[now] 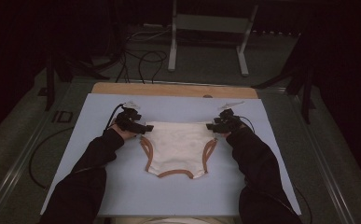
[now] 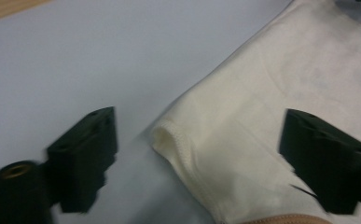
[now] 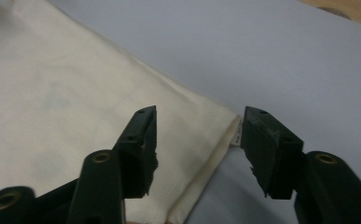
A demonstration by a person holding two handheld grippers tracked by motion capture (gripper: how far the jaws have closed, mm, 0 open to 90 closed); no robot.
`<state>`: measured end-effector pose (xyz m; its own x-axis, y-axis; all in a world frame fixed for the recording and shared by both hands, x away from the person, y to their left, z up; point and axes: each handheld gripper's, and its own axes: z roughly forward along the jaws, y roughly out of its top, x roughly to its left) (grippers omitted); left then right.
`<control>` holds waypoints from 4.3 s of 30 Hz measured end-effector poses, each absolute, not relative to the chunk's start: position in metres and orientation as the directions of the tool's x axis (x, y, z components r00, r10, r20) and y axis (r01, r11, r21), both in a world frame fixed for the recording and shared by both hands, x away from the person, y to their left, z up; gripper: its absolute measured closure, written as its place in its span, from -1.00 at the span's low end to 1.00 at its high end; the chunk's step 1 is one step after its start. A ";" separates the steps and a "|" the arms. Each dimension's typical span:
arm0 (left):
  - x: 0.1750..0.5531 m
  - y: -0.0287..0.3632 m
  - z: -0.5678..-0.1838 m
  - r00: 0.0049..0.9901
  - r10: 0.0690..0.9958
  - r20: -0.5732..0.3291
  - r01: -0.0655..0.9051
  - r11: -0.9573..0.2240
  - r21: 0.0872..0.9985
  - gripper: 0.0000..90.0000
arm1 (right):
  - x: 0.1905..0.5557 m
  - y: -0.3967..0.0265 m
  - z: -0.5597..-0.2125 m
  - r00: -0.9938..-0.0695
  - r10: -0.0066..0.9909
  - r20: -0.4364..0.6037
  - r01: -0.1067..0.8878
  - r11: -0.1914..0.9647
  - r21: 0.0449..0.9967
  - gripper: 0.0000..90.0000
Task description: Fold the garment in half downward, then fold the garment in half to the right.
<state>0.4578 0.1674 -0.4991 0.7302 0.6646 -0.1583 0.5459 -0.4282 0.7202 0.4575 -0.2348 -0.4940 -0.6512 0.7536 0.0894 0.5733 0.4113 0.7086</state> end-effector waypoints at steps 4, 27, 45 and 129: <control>0.456 0.168 -0.496 0.732 0.664 -0.151 0.543 -0.434 0.719 -0.89 | 0.456 -0.235 -0.490 -0.658 0.746 0.106 0.572 0.403 0.715 -0.26; 0.424 0.175 -0.468 0.792 0.594 -0.142 0.461 -0.429 0.777 -1.00 | 0.450 -0.224 -0.468 -0.708 0.685 0.171 0.545 0.376 0.750 -0.74; 0.386 0.169 -0.460 0.856 0.511 -0.083 0.362 -0.476 0.802 -1.00 | 0.452 -0.193 -0.460 -0.766 0.633 0.110 0.484 0.455 0.747 -0.77; 0.331 0.121 -0.521 0.957 0.266 0.118 0.112 -0.711 0.694 0.89 | 0.465 -0.038 -0.482 -0.889 0.430 0.156 0.411 0.600 0.687 -0.71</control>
